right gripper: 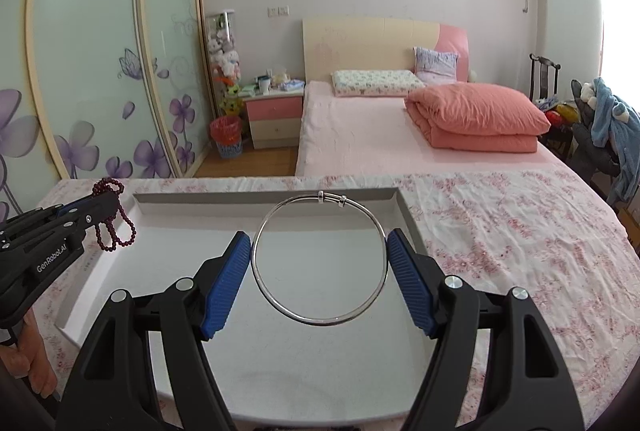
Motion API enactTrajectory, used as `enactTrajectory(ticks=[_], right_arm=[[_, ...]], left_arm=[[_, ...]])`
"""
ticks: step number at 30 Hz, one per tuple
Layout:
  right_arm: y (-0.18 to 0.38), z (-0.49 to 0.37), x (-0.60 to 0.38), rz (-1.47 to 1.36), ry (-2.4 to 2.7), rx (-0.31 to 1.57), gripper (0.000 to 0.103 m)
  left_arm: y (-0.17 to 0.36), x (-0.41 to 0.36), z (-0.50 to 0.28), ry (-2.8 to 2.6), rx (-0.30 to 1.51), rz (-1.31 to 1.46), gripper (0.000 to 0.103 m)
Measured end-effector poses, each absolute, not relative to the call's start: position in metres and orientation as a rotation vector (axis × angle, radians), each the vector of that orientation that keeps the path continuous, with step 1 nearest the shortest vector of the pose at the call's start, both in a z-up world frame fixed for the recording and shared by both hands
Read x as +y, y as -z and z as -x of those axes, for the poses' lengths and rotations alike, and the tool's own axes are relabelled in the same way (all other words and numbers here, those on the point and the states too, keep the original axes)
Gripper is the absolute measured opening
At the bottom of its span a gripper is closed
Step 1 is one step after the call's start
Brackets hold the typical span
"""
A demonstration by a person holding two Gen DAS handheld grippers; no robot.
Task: Organize jewelry
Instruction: 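Open the left tool over the gray tray while the right tool releases the bangle inside it, then withdraw both open tools from the tray back toward the remaining jewelry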
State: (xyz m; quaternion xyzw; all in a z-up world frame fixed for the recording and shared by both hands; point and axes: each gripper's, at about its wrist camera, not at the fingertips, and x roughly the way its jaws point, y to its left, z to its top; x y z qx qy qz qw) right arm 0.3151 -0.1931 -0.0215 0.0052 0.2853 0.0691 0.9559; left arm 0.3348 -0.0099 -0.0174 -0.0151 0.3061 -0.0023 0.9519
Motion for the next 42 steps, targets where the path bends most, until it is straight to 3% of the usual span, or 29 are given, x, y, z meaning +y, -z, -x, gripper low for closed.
enactTrajectory(ticks=[4,7,9,17,32,42], right_arm=[[0.028,-0.321,-0.193,-0.016,-0.140,0.610,0.071],[0.026,-0.319,-0.194,-0.022,-0.138,0.605,0.080],[0.023,-0.317,-0.194,-0.021,-0.143,0.596,0.080],[0.017,-0.305,-0.197,-0.027,-0.146,0.586,0.080],[0.003,-0.262,-0.218,-0.025,-0.114,0.564,0.080],[0.027,-0.218,-0.247,-0.024,-0.069,0.636,0.080]], left_arm=[[0.025,-0.010,-0.345,0.007,0.638,0.032,0.010],[0.029,-0.009,-0.352,0.005,0.643,0.035,0.012],[0.030,-0.008,-0.353,-0.001,0.644,0.036,0.021],[0.023,-0.002,-0.342,-0.038,0.614,0.033,0.028],[0.005,0.026,-0.281,-0.093,0.581,0.032,0.034],[0.029,0.043,-0.220,-0.069,0.666,0.045,0.037]])
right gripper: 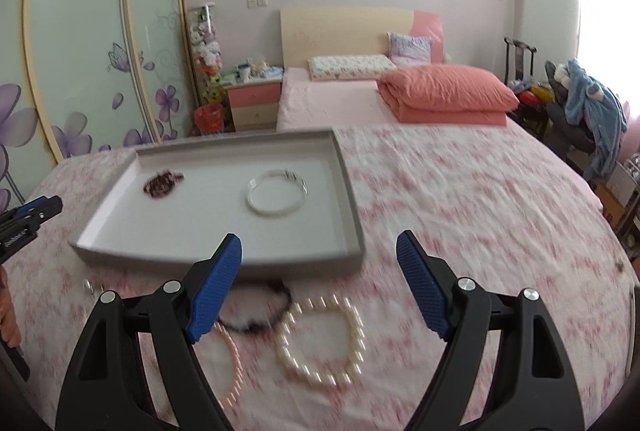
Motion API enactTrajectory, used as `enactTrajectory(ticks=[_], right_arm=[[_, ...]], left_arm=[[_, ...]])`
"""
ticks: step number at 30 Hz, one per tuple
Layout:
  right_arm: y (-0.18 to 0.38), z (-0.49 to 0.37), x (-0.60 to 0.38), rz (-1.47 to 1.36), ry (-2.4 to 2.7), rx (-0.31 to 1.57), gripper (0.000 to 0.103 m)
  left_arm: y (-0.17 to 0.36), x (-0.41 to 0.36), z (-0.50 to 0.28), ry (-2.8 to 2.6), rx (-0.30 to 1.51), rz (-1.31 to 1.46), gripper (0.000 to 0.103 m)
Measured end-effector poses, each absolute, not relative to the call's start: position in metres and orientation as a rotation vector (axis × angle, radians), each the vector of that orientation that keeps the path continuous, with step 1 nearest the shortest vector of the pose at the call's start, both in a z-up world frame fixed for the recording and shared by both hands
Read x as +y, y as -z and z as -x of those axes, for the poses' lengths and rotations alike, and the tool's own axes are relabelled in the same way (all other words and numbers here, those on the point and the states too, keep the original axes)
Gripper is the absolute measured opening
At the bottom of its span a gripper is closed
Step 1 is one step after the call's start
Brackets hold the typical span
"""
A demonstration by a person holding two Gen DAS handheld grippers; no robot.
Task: Organize jewelry
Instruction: 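Withdraw both open tools from the tray back toward the remaining jewelry, then grasp the small white pearl piece with the left tool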
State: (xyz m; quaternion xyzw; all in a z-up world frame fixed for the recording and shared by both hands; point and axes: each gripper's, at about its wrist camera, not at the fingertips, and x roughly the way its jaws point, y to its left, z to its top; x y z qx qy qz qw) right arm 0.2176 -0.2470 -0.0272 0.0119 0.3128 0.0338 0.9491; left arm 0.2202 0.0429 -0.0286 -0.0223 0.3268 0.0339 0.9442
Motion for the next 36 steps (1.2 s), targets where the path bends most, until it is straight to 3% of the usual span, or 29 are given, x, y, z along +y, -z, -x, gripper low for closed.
enactTrajectory(ticks=[16,21,29,36], right_arm=[[0.059,-0.191,-0.271,-0.022,-0.023,0.755,0.079],[0.063,-0.189,-0.272,-0.028,-0.026,0.766,0.079],[0.064,-0.191,-0.272,-0.031,-0.026,0.772,0.079],[0.066,-0.191,-0.272,-0.036,-0.024,0.780,0.079]], left_arm=[[0.076,0.026,-0.193,0.011,0.827,0.004,0.036],[0.081,0.022,-0.197,0.036,0.860,-0.008,0.026],[0.083,0.013,-0.202,0.074,0.873,-0.013,0.026],[0.084,0.016,-0.209,0.065,0.871,0.021,0.019]])
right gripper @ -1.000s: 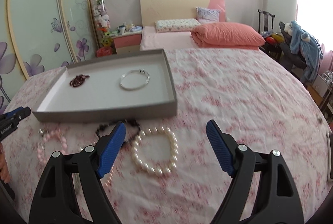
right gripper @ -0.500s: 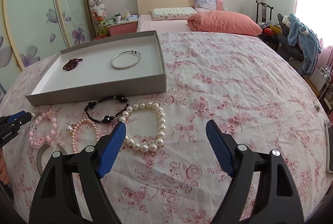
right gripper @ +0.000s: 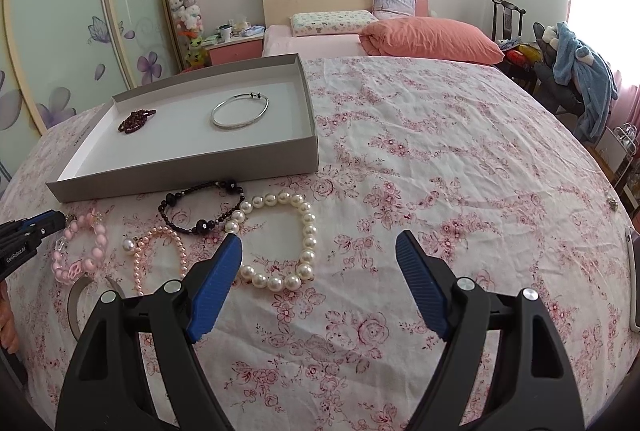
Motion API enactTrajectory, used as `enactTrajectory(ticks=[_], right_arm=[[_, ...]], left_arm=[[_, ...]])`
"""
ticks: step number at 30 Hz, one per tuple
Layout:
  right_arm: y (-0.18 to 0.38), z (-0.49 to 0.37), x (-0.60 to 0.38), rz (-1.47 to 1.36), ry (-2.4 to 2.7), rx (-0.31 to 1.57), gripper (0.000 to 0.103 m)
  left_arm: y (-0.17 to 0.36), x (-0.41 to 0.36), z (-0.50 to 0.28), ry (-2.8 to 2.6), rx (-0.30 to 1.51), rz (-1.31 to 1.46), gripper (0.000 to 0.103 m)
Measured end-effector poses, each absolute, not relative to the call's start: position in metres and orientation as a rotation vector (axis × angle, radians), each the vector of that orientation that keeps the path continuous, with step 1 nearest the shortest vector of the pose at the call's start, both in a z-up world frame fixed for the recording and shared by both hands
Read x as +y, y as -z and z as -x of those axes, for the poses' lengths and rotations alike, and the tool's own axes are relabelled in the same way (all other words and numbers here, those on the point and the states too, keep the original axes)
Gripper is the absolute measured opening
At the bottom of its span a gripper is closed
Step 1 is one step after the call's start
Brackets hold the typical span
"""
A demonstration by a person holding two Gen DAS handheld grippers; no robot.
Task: Organize jewelry
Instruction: 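Grasp the small white pearl piece with the left tool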
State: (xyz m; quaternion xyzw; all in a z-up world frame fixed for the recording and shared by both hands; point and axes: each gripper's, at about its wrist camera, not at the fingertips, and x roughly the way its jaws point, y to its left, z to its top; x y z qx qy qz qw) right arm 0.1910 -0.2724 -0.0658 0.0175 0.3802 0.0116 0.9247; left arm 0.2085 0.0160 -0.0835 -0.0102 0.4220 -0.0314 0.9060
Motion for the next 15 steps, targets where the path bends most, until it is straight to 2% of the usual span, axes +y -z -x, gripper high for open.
enactTrajectory(ticks=[6,15], right_arm=[[0.0668,-0.1923,-0.2723,-0.038,-0.024,0.784,0.079],[0.0672,-0.1935,-0.2724,-0.038,-0.025,0.785,0.079]], left_arm=[[0.0873,0.0182,-0.2130,0.043,0.898,0.018,0.014],[0.0871,0.0173,-0.2180,0.016,0.897,-0.013,0.014]])
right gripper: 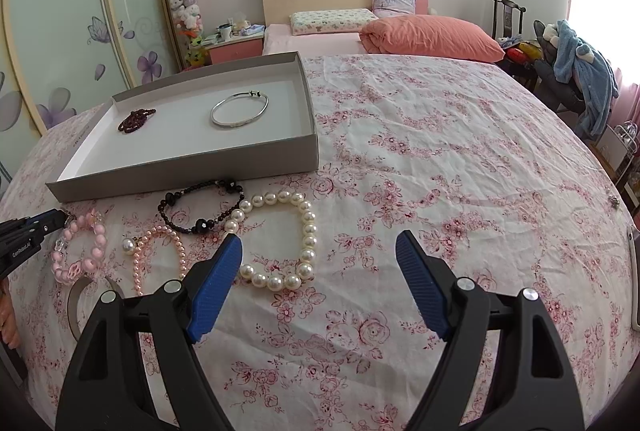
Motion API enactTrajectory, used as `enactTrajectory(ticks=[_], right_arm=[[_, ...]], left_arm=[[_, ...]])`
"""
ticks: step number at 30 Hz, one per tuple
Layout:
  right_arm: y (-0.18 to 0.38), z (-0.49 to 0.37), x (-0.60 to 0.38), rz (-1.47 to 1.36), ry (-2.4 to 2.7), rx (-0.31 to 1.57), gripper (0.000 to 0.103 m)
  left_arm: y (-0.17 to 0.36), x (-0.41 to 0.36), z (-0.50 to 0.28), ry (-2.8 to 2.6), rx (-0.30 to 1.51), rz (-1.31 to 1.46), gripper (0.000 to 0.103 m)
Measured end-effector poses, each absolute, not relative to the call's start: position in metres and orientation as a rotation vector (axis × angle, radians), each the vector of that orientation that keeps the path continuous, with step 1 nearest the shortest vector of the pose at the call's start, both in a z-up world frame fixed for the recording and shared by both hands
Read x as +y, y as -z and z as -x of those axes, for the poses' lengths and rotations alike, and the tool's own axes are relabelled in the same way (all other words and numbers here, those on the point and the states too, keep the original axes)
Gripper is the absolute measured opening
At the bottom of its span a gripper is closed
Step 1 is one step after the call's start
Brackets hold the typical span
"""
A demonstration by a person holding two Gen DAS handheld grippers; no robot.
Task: Organize jewelry
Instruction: 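Grasp the small white pearl piece with the left tool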
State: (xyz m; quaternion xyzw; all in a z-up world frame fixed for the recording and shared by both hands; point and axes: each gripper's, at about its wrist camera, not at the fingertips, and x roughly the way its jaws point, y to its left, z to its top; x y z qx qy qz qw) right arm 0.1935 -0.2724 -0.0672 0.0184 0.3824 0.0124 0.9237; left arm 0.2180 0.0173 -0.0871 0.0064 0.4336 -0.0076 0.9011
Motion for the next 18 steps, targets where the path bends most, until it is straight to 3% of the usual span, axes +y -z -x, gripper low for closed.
enactTrajectory(ticks=[18], right_arm=[[0.0689,-0.1954,-0.2704,-0.046,-0.027,0.796,0.079]], left_arm=[[0.0886,0.0098,-0.2272,0.009,0.900,-0.001,0.013]])
